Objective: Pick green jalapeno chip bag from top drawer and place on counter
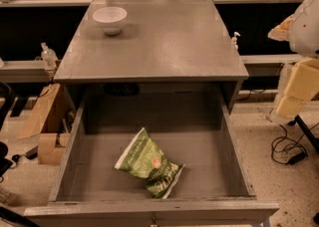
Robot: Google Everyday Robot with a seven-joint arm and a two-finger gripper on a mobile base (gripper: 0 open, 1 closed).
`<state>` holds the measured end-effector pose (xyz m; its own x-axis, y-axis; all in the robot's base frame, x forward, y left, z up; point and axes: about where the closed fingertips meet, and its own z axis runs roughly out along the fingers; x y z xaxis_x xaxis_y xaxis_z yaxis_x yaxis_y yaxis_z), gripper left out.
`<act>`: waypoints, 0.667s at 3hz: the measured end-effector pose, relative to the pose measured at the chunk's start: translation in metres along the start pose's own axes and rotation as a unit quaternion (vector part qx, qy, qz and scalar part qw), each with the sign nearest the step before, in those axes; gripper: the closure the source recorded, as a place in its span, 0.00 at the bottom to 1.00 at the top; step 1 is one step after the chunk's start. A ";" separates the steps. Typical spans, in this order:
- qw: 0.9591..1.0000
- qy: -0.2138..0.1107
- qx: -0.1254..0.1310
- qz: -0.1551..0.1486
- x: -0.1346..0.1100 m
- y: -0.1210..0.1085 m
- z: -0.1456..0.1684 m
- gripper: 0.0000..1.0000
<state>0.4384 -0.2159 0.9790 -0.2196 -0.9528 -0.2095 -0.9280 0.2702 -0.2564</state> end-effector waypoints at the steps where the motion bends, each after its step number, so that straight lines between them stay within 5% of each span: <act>1: 1.000 0.000 0.000 0.000 0.000 0.000 0.000 0.00; 2: 0.999 -0.027 0.007 0.017 0.000 0.006 0.011 0.00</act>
Offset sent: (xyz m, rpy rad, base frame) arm -0.0056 0.0064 -0.0367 0.1611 -0.0497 -0.0598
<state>0.4360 -0.2130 0.9674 -0.2339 -0.9345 -0.2682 -0.9158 0.3044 -0.2619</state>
